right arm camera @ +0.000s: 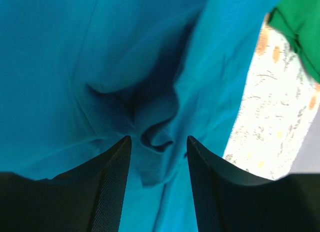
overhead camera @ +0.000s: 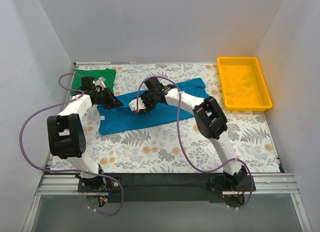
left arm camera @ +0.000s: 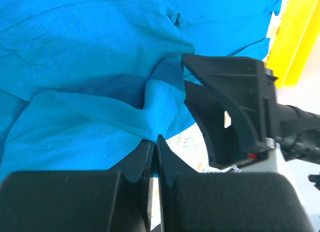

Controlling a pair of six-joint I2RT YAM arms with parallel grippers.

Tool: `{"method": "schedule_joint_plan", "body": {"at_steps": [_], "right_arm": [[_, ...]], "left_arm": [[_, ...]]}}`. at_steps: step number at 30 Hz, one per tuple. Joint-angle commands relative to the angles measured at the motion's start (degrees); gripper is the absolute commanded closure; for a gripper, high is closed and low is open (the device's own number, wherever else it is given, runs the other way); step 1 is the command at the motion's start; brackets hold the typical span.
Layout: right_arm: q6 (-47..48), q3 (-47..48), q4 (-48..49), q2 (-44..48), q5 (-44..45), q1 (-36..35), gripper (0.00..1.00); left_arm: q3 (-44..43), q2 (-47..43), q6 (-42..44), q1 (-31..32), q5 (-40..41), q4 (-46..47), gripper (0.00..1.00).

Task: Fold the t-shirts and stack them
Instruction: Fold the tshirt

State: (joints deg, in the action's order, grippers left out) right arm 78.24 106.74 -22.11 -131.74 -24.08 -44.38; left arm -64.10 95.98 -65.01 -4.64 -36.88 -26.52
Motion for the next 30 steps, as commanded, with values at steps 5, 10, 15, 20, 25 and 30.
{"method": "schedule_joint_plan", "body": {"at_steps": [5,10,15,20,25,30], "right_arm": [[1.13,2.33,1.45,-1.41,0.34,-0.62,0.5],[1.3,2.42,1.72,-1.94,1.13,-0.88,0.6],[1.65,1.46,1.8,-1.33,2.28,-0.8,0.78],[2.01,-0.12,1.72,-0.18,3.33,-0.8,0.95],[0.34,-1.53,1.81,2.28,4.12,-0.8,0.99],[-1.51,-3.46,1.72,4.56,5.62,-0.97,0.99]], "left_arm": [[0.55,-2.38,0.15,0.25,-1.17,0.77,1.0],[0.55,-2.47,0.15,0.25,-0.91,0.68,1.0],[0.46,-2.12,0.06,0.25,-0.91,0.6,1.0],[0.29,-2.03,-0.02,0.25,-0.12,0.42,1.0],[0.2,-1.77,-0.46,0.16,0.67,0.42,1.0],[-0.06,-0.8,-0.9,0.16,1.46,0.86,1.0]]}}
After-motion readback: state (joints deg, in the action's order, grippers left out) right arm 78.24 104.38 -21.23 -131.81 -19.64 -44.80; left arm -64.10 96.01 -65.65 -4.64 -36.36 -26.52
